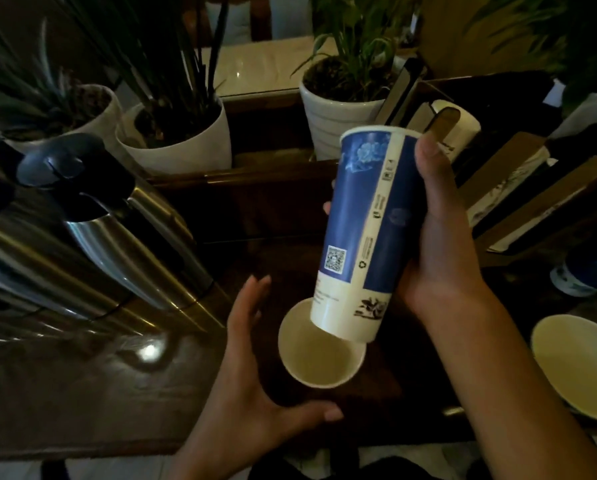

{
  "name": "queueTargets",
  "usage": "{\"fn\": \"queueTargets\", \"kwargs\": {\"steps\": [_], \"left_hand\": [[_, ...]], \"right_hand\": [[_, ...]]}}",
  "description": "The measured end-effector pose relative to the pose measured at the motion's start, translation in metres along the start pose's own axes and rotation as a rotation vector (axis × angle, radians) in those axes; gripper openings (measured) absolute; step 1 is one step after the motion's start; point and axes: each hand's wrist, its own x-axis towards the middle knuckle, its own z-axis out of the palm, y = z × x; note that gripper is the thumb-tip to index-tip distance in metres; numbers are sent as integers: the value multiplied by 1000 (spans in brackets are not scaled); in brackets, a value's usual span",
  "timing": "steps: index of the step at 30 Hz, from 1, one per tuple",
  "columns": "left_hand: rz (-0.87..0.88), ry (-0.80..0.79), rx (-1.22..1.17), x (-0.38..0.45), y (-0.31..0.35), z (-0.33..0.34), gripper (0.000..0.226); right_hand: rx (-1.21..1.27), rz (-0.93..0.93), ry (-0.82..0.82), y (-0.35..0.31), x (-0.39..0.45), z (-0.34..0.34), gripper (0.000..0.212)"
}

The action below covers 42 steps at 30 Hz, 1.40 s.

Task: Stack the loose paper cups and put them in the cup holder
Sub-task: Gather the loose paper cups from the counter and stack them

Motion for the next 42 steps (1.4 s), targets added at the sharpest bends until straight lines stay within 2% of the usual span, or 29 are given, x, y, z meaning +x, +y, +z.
{"fn": "queueTargets", "kwargs": {"steps": [4,10,12,15,17,25,31,33,37,42], "left_hand": [[-96,-24,-112,-4,-19,24,144],[-93,54,-234,2,-18,29,95],[-84,44,-262,4,-12,25,88],[-96,41,-304,4,-4,21,84],[-112,44,-322,5,0,20,83],[-194,26,-337,5,0,20,83],[-209,25,-360,7,4,23,89],[-212,10,-396,7,7,22,87],[-220,-42,-521,7,16,18,78],[-225,-82,-514,9,24,16,82]], "right_hand": [[-43,-1,6,11,-2,-1,56],[-90,11,55,16,0,-3,37],[-108,10,71,14,-1,-3,47],[-125,13,64,13,-1,-3,82],[-126,7,52,13,-1,-2,95],[-108,20,45,19,2,-3,104],[-188,52,61,26,3,-2,115],[-220,53,69,28,1,-5,110],[-276,65,71,30,0,-15,82],[-452,27,39,30,-4,-23,73]]}}
